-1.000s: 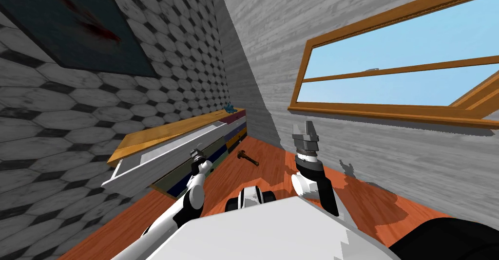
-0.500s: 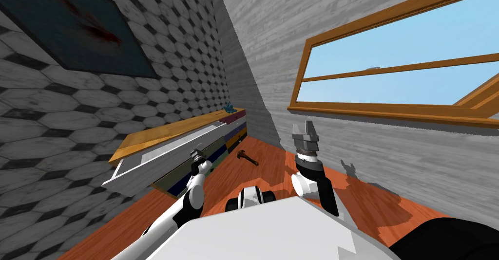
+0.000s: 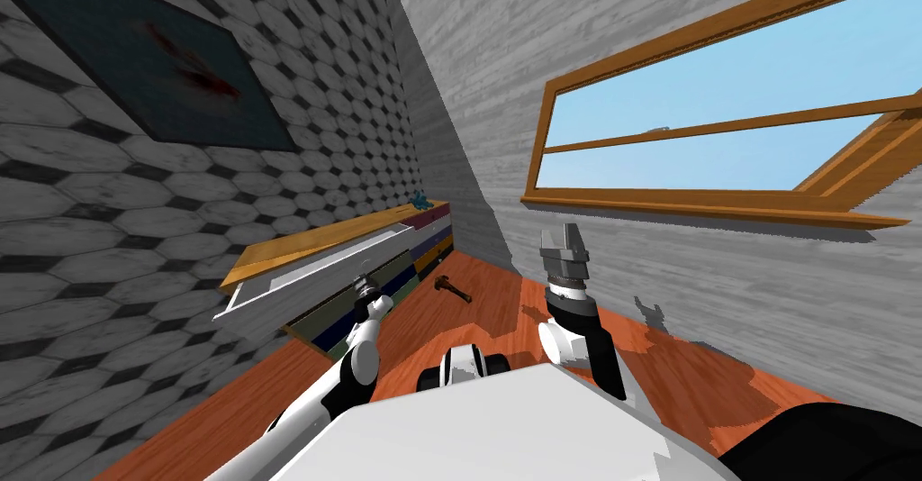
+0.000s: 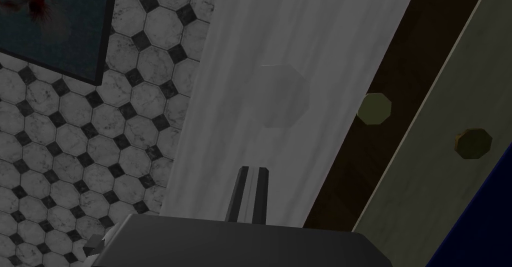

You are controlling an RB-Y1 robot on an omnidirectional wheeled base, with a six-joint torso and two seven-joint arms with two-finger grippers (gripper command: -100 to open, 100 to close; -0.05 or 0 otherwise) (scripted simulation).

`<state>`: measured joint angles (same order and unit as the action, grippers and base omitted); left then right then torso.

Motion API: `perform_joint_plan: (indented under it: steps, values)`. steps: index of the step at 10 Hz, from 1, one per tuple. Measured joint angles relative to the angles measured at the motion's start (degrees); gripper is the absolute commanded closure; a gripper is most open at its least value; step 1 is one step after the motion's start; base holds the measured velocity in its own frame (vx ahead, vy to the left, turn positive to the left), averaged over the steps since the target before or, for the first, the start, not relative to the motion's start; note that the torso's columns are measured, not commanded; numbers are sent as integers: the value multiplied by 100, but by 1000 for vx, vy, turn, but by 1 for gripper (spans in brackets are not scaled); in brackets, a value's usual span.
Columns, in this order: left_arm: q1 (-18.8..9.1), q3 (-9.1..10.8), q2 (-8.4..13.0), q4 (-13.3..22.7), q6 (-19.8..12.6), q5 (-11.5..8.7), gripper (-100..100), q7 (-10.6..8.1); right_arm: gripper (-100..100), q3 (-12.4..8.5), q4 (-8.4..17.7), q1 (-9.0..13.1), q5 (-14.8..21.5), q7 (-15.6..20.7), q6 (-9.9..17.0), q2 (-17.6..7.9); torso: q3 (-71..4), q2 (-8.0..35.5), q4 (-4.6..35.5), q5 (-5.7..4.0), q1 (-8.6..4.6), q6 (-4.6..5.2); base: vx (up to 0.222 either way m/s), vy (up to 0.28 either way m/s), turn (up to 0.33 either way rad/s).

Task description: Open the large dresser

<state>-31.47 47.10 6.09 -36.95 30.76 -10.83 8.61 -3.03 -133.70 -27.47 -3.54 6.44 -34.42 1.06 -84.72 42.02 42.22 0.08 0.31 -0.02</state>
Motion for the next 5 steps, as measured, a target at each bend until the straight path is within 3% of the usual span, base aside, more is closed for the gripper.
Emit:
perform_joint_plan:
  steps: [1,5]
  values:
    - [-12,-20,1,-13,-40,-3,-100,-16,0,-2,0,-2,0,0,0,-2,-16,-26,-7,10,35,-1,104,126,-42]
    - [-88,-65,4,-39,-191,-13,-100,-44,0,-2,0,-2,0,0,0,-1,29,49,12,-15,-61,2,89,109,-15]
